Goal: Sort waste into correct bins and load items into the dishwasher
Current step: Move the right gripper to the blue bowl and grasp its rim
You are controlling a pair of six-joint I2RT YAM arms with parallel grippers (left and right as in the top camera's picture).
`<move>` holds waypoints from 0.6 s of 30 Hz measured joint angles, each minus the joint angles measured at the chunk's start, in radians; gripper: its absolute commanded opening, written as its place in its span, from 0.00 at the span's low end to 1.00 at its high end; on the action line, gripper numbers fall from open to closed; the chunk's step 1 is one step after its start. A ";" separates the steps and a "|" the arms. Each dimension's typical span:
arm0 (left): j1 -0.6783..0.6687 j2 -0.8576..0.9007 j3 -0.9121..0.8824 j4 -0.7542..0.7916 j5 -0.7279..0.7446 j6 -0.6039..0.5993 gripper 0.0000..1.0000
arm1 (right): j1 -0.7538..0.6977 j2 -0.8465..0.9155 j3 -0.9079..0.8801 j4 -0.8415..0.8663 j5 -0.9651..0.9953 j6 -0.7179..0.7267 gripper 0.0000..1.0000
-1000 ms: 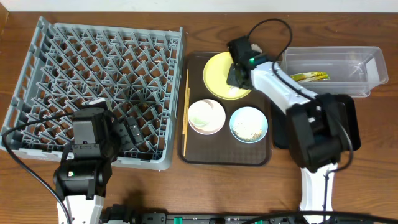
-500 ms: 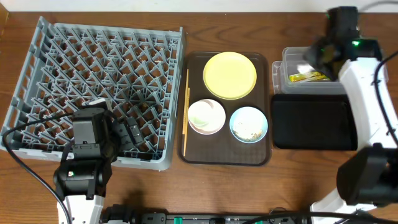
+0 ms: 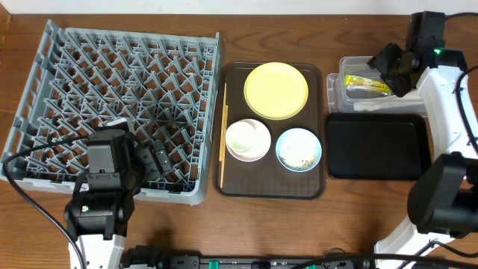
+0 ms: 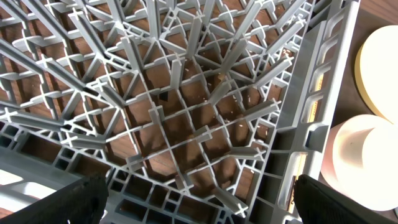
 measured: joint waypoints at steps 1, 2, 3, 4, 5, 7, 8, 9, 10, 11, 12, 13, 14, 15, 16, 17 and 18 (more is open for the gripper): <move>0.000 0.000 0.000 0.000 0.000 0.000 0.98 | 0.000 -0.010 0.000 -0.012 -0.030 -0.042 0.75; 0.000 0.000 0.000 0.000 0.000 0.000 0.98 | 0.000 -0.023 0.000 -0.032 -0.058 -0.082 0.75; 0.000 0.000 0.000 0.000 0.000 0.000 0.98 | 0.001 -0.042 0.000 -0.062 -0.082 -0.124 0.75; 0.000 0.000 0.000 0.000 0.000 0.000 0.98 | 0.002 -0.066 0.000 -0.102 -0.102 -0.170 0.75; 0.000 0.000 0.000 0.001 0.000 0.000 0.98 | 0.004 -0.087 0.000 -0.144 -0.114 -0.199 0.75; 0.000 0.000 0.000 0.000 0.000 0.000 0.98 | 0.006 -0.132 -0.001 -0.246 -0.130 -0.260 0.75; 0.000 0.000 0.000 0.001 0.000 0.000 0.98 | 0.006 -0.149 -0.001 -0.286 -0.136 -0.279 0.74; 0.000 0.000 0.000 0.000 0.000 0.000 0.98 | 0.006 -0.169 -0.001 -0.337 -0.142 -0.306 0.73; 0.000 0.000 0.000 0.000 0.000 0.000 0.98 | 0.007 -0.184 -0.001 -0.370 -0.146 -0.329 0.72; 0.000 0.000 0.000 0.000 0.000 0.000 0.98 | 0.008 -0.197 -0.001 -0.402 -0.149 -0.353 0.72; 0.000 0.000 0.000 0.000 0.000 0.000 0.98 | 0.011 -0.208 -0.003 -0.423 -0.150 -0.372 0.72; 0.000 0.000 0.000 -0.001 0.000 0.000 0.98 | 0.016 -0.223 -0.013 -0.431 -0.150 -0.389 0.72; 0.000 0.000 0.000 0.001 0.000 0.000 0.98 | 0.031 -0.242 -0.032 -0.437 -0.150 -0.409 0.72; 0.000 0.000 0.000 -0.001 0.000 0.000 0.98 | 0.047 -0.264 -0.060 -0.421 -0.149 -0.420 0.72; 0.000 0.000 0.000 0.001 0.000 0.000 0.98 | 0.066 -0.285 -0.091 -0.407 -0.147 -0.429 0.72; 0.000 0.000 0.000 0.002 0.000 0.000 0.98 | 0.093 -0.316 -0.139 -0.377 -0.143 -0.436 0.72; 0.000 0.000 0.000 0.000 0.000 0.000 0.98 | 0.119 -0.339 -0.174 -0.357 -0.139 -0.441 0.72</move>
